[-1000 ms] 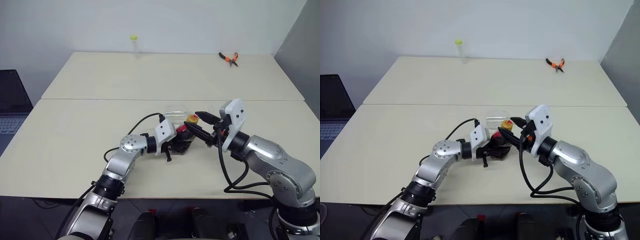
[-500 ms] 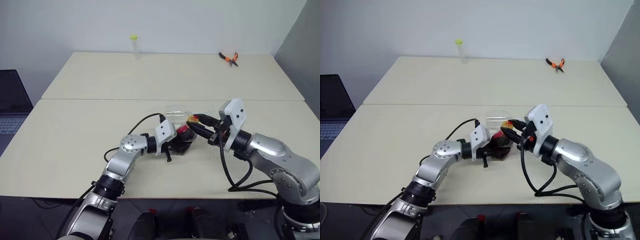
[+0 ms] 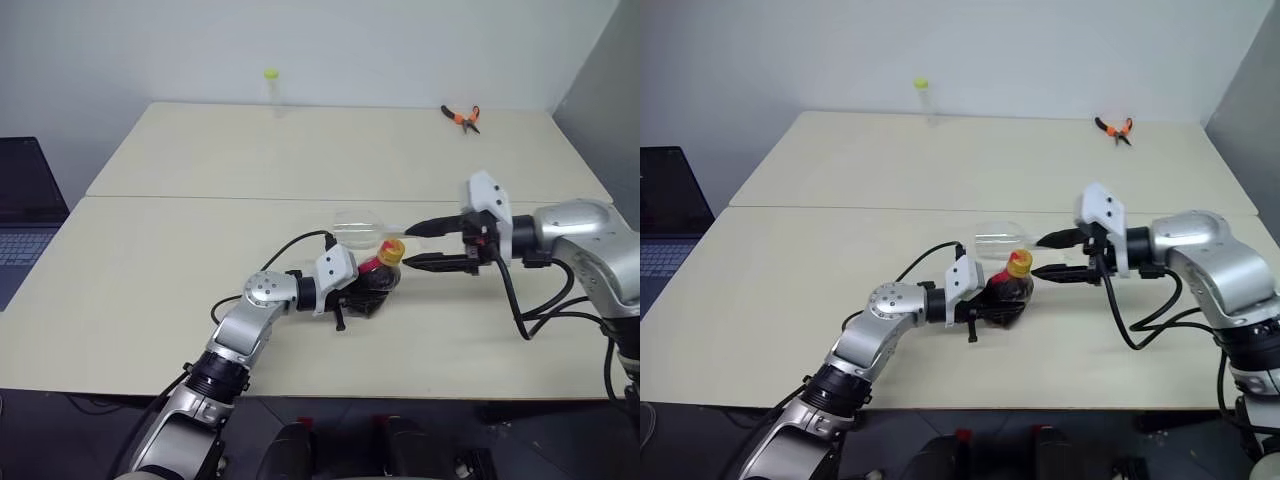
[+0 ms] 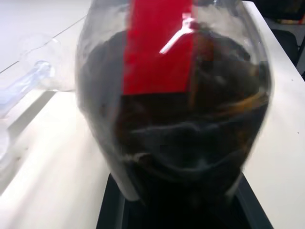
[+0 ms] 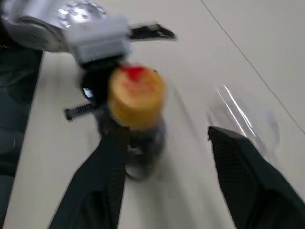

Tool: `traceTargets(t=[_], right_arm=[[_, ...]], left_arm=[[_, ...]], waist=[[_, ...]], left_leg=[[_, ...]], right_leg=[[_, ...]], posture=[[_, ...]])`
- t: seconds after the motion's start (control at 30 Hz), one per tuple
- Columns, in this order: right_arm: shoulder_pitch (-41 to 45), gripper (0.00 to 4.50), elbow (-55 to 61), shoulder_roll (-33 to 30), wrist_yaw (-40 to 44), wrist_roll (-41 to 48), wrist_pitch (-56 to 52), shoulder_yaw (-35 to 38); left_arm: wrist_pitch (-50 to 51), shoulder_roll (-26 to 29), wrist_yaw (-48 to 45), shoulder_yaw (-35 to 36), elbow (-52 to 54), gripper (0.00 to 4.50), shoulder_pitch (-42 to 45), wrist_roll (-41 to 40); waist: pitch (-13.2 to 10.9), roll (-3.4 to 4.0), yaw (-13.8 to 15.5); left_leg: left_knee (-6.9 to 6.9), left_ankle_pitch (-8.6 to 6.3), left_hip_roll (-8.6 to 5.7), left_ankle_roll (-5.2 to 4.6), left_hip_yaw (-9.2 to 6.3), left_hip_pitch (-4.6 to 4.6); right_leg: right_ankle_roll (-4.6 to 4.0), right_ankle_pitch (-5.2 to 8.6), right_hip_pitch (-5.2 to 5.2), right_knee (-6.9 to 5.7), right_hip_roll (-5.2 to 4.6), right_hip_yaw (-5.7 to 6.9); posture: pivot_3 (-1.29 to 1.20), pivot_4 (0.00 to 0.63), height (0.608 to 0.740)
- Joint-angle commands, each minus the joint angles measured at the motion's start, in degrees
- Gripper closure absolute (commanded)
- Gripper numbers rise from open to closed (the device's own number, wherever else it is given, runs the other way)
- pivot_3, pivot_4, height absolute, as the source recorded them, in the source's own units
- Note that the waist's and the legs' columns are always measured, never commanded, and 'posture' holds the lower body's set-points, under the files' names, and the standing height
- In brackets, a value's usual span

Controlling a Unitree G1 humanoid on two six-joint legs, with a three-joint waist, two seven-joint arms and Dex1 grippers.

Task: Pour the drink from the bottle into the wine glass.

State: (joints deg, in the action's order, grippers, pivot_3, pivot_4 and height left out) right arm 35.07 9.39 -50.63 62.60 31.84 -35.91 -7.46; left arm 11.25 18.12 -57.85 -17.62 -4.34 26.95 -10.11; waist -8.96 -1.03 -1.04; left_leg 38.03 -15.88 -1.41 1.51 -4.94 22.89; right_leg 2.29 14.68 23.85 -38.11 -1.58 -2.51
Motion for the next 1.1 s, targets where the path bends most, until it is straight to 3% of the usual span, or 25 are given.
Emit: traceTargets(t=[0.03,0.17,0.33,0.5,0.83,1.1], right_arm=[[-3.87,0.50,10.74,1.84,-6.41,8.21,-6.37,9.06],[-9.72,0.49,24.51,8.09,-20.97,18.57,-13.30,17.55],[-13.38,0.49,33.28,14.31,-33.89,13.29,-12.60,13.47],[-12.49,0.49,30.53,19.49,-41.47,1.86,-8.75,6.50],[-19.07,0.49,26.26,14.70,-36.61,-0.45,-4.88,13.35],[-25.65,0.49,29.21,7.51,-28.28,8.97,-8.97,20.43]], left_arm=[[-0.72,-0.64,0.53,0.95,3.27,3.84,0.49,-1.28],[-0.54,-0.77,1.99,1.92,2.53,3.84,0.98,-1.20],[-0.56,-0.06,1.97,1.70,2.68,3.84,0.68,-1.31],[-0.71,-0.13,1.76,1.25,2.40,3.84,0.85,-1.16],[-0.98,-0.05,1.63,1.08,2.16,3.85,0.76,-0.98],[-0.98,0.10,1.72,1.11,1.99,3.85,0.68,-1.11]], waist=[[0.00,0.00,0.16],[0.00,0.00,0.19],[0.01,0.01,0.13],[0.01,0.02,-0.24],[0.01,0.01,-0.23],[0.01,0.02,-0.34]], left_leg=[[0.00,0.00,0.00,0.00,-0.04,0.01],[-0.01,0.00,0.05,0.00,-0.09,0.00],[-0.01,0.00,-0.02,0.00,-0.13,-0.04],[-0.01,0.01,0.00,0.02,-0.13,-0.06],[-0.01,0.00,-0.03,0.00,-0.12,-0.04],[-0.03,0.00,-0.01,-0.01,-0.05,-0.09]], right_leg=[[0.00,0.00,0.02,-0.02,-0.02,-0.01],[0.00,0.00,0.02,-0.04,-0.05,-0.02],[0.00,0.00,-0.04,-0.03,-0.01,0.02],[0.00,0.00,-0.03,-0.05,0.06,0.02],[0.01,0.00,-0.06,0.00,0.05,0.02],[0.01,0.00,-0.13,0.02,0.08,0.02]], posture=[[0.00,0.150,0.740],[0.00,0.150,0.740],[0.00,0.150,0.740],[0.00,0.150,0.740],[0.00,0.150,0.740],[0.00,0.150,0.740]])
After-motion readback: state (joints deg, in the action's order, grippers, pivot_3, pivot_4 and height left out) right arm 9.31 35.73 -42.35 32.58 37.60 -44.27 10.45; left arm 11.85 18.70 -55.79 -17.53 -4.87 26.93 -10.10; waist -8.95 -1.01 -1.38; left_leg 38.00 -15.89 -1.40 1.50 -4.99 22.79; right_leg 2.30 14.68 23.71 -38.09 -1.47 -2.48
